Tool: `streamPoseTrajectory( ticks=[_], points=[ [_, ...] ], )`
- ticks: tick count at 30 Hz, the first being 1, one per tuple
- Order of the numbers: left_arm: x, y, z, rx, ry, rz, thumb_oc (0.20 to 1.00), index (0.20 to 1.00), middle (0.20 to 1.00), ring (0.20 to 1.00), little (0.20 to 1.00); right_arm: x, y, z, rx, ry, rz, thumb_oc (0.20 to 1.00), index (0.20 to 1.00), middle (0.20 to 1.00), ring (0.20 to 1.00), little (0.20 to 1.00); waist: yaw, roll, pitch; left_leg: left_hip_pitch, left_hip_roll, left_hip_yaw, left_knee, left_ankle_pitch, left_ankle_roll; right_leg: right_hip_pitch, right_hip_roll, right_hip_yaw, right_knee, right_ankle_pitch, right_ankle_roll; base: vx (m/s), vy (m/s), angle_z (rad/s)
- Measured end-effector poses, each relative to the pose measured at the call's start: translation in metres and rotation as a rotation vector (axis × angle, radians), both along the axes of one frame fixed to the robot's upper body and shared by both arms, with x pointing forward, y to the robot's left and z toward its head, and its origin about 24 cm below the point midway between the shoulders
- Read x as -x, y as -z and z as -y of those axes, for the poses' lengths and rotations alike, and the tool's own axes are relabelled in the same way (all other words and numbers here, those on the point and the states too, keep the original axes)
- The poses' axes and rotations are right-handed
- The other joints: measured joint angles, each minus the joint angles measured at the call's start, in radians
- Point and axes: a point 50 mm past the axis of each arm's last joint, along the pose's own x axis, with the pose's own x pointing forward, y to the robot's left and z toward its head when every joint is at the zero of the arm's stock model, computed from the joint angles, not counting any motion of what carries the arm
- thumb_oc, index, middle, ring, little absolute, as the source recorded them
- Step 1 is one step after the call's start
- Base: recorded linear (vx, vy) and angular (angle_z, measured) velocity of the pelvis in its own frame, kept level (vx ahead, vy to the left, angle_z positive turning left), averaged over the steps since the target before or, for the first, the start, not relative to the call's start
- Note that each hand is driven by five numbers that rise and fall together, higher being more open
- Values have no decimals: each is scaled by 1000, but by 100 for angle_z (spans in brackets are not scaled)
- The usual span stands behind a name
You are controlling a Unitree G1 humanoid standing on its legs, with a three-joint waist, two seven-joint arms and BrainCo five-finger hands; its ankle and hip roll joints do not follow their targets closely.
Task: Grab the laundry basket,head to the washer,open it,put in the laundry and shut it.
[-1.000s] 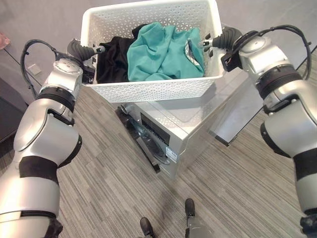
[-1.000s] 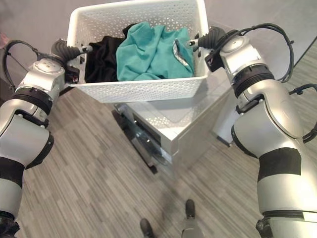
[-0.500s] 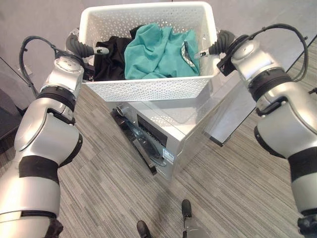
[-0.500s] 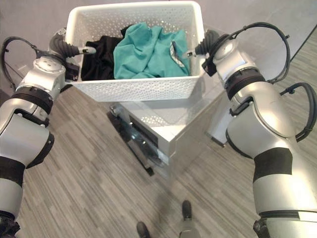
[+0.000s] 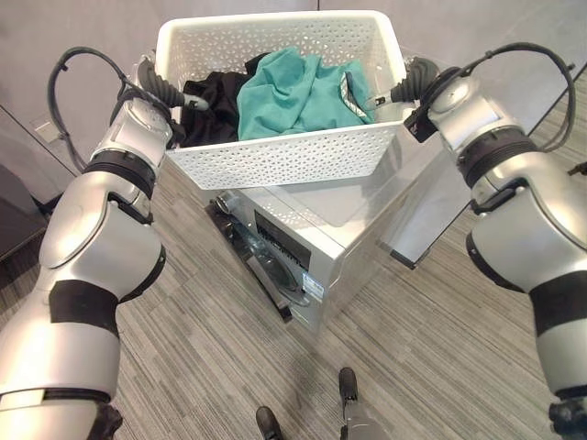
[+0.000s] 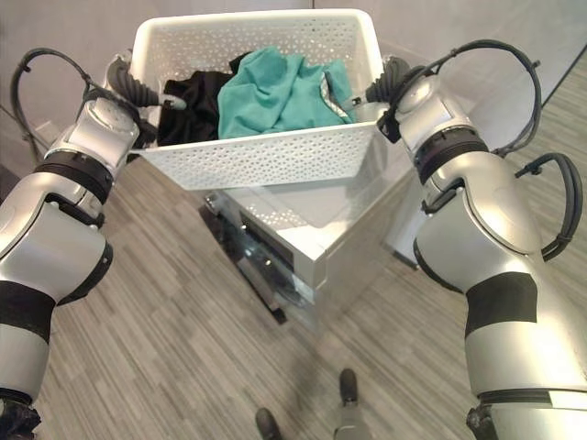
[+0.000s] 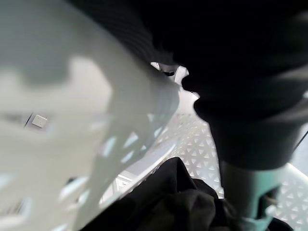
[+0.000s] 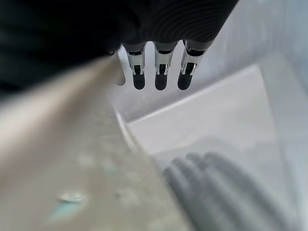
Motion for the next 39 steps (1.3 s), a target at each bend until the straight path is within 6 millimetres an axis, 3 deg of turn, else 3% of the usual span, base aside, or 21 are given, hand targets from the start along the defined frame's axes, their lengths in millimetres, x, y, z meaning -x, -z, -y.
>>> streamPoseTrajectory(
  ticks=[2, 4, 8, 10, 11, 12, 14, 15, 17, 18, 27, 30, 31, 34, 39],
  points=[
    [0, 0, -1, 112, 19, 25, 1000, 1000, 1000, 1000, 1000, 0, 0, -2, 0, -4, 14, 1000, 1000, 1000, 1000, 1000, -1, 3, 2, -5, -1, 0, 0, 0, 0, -6, -1, 2, 0, -1, 1, 0, 0, 0],
    [0, -3, -1, 92, 17, 29, 1000, 1000, 1000, 1000, 1000, 0, -4, -3, 5, -5, 26, 1000, 1000, 1000, 1000, 1000, 1, 5, 3, -10, -2, 3, 0, 0, 0, -13, -2, 4, 0, 0, 3, -15, -6, -1],
    [0, -11, 6, -156, -5, 11, 1000, 1000, 1000, 1000, 1000, 1, -13, -9, 58, -16, 50, 1000, 1000, 1000, 1000, 1000, -3, 14, 15, -12, -4, 5, 0, 0, 0, -16, -3, 6, 0, 0, 7, 0, 0, 0],
    [1, -14, 2, -128, -5, 14, 1000, 1000, 1000, 1000, 1000, 3, -20, -5, -14, -31, 70, 1000, 1000, 1000, 1000, 1000, -4, 25, 25, -12, -4, 6, -1, 0, 0, -16, -3, 7, 0, 0, 7, 15, -9, 1],
    [1, -16, 4, -31, 21, 36, 1000, 1000, 1000, 1000, 1000, 4, -25, 5, -333, -75, 85, 1000, 1000, 1000, 1000, 1000, 6, 29, 36, -13, -3, 3, -1, 0, -1, -16, -3, 4, 0, -2, 8, 43, -20, 5],
    [1, -20, 7, 264, 77, 114, 1000, 1000, 1000, 1000, 1000, 3, -16, 10, -784, -144, 111, 1000, 1000, 1000, 1000, 1000, 11, 28, 49, -16, -3, 1, -1, 0, 0, -17, -3, 3, -1, -2, 9, -29, -46, 7],
    [2, -29, 11, 298, 100, 148, 1000, 1000, 1000, 1000, 1000, 3, -15, 14, -893, -128, 132, 1000, 1000, 1000, 1000, 1000, 12, 31, 58, -18, -4, 0, 0, 0, 0, -18, -4, -1, 0, 1, 7, 36, -17, 3],
    [2, -32, 11, 469, 136, 206, 1000, 1000, 1000, 1000, 1000, 2, -8, 13, -1080, -137, 139, 1000, 1000, 1000, 1000, 1000, 6, 27, 62, -19, -3, -1, -1, -1, 1, -19, -3, 0, 0, -1, 8, 110, 6, 0],
    [4, -39, 10, 388, 128, 219, 1000, 1000, 1000, 1000, 1000, 1, -5, 14, -998, -102, 140, 1000, 1000, 1000, 1000, 1000, 4, 27, 63, -23, -3, -1, -2, -1, 1, -22, -3, -2, 0, 1, 6, 41, -26, -1],
    [4, -39, 9, 411, 123, 221, 1000, 1000, 1000, 1000, 1000, 1, -1, 14, -837, -62, 115, 1000, 1000, 1000, 1000, 1000, -4, 27, 63, -22, -2, -1, -2, -1, 1, -22, -1, -2, 0, 3, 5, 35, -27, -2],
    [4, -40, 10, 415, 127, 227, 1000, 1000, 1000, 1000, 1000, -1, 16, 14, -732, 1, 35, 1000, 1000, 1000, 1000, 1000, -3, 22, 66, -22, 1, -2, -2, -1, 1, -21, 3, -2, 0, 4, 3, 0, 0, 0],
    [6, -41, 0, 456, 110, 241, 1000, 1000, 1000, 1000, 1000, 1, 7, 23, -377, 39, 41, 1000, 1000, 1000, 1000, 1000, -6, 21, 67, -17, 2, -1, -1, -1, 1, -18, 4, -2, 0, 5, 2, 0, 0, 0],
    [6, -39, 0, 542, 123, 261, 1000, 1000, 1000, 1000, 1000, 1, 5, 26, -347, 48, 28, 1000, 1000, 1000, 1000, 1000, -8, 16, 69, -14, 4, 0, 1, -1, 1, -15, 6, -1, 0, 6, 2, 2, -1, -4],
    [6, -41, 2, 683, 149, 308, 1000, 1000, 1000, 1000, 1000, 1, 9, 27, -377, 57, 8, 1000, 1000, 1000, 1000, 1000, -6, 10, 73, -15, 6, -1, 0, 1, 0, -15, 8, -4, 0, 7, -1, -55, -11, 0],
    [7, -41, -3, 739, 156, 325, 1000, 1000, 1000, 1000, 1000, 2, 8, 30, -389, 61, 10, 1000, 1000, 1000, 1000, 1000, -8, 8, 71, -14, 6, -1, 1, 1, 0, -14, 8, -3, 0, 8, -1, -16, -3, 0]
  ],
)
